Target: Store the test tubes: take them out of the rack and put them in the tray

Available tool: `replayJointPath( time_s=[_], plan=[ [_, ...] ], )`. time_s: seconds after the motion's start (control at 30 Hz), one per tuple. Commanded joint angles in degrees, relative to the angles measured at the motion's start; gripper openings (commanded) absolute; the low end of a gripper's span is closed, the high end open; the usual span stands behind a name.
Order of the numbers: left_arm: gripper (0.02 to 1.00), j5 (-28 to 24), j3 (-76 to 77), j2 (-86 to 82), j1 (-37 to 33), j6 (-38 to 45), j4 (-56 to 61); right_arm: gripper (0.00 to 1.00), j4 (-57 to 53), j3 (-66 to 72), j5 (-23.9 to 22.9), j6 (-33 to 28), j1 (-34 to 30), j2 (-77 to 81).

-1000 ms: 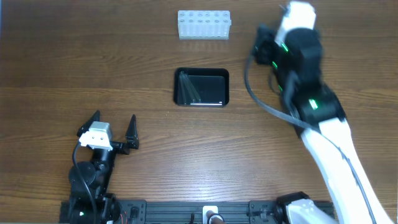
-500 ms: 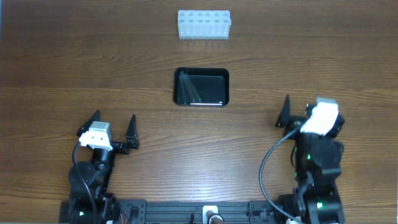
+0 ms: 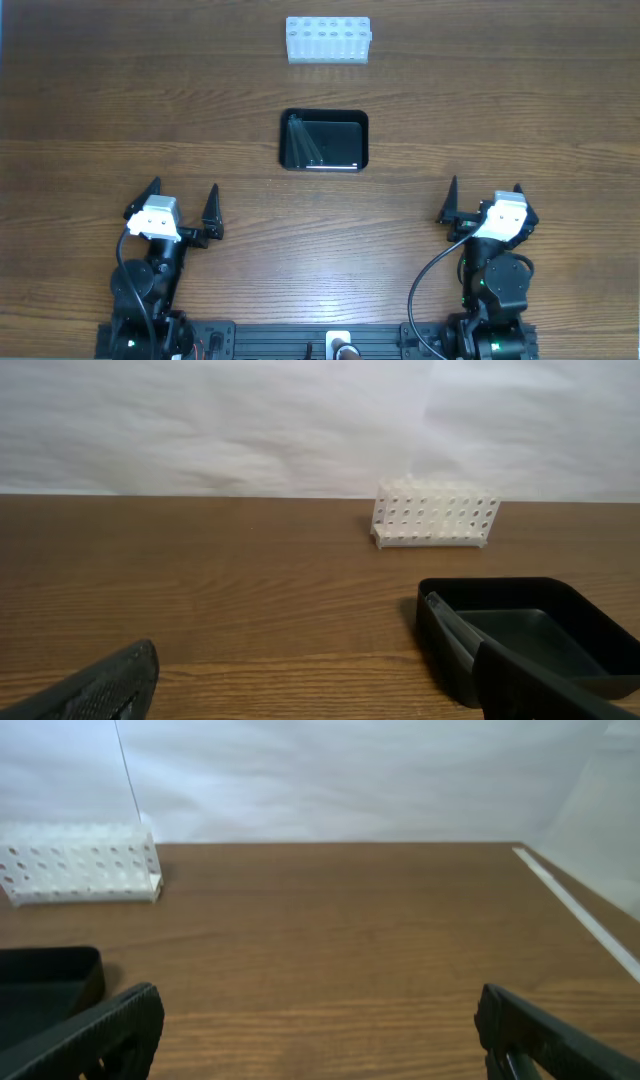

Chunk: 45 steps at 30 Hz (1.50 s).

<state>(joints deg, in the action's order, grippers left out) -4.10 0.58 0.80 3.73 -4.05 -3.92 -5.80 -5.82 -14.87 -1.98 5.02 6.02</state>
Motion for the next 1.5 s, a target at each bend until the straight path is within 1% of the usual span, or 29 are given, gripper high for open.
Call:
replayJointPath(
  time_s=[0.03,0.23,0.43,0.63,1.5],
  plan=[
    [1.000,0.07,-0.24,-0.42,-0.26,0.66,-0.22,0.993,5.81,5.70,-0.48,-0.44,-0.33,-0.59],
    [1.000,0.07,-0.24,-0.42,-0.26,0.66,-0.22,0.993,4.46,5.57,-0.48,-0.28,-0.33,-1.09],
    [1.000,0.07,-0.24,-0.42,-0.26,0.66,-0.22,0.991,3.30,5.57,-0.48,-0.48,-0.44,-5.81],
    [0.998,0.07,-0.24,-0.42,-0.26,0.66,-0.22,0.991,3.21,5.57,-0.44,-0.46,-1.36,-5.73],
    [1.000,0.07,-0.24,-0.42,-0.26,0.66,-0.22,0.993,3.17,5.53,-0.44,-0.46,-1.33,-5.70]
  ],
)
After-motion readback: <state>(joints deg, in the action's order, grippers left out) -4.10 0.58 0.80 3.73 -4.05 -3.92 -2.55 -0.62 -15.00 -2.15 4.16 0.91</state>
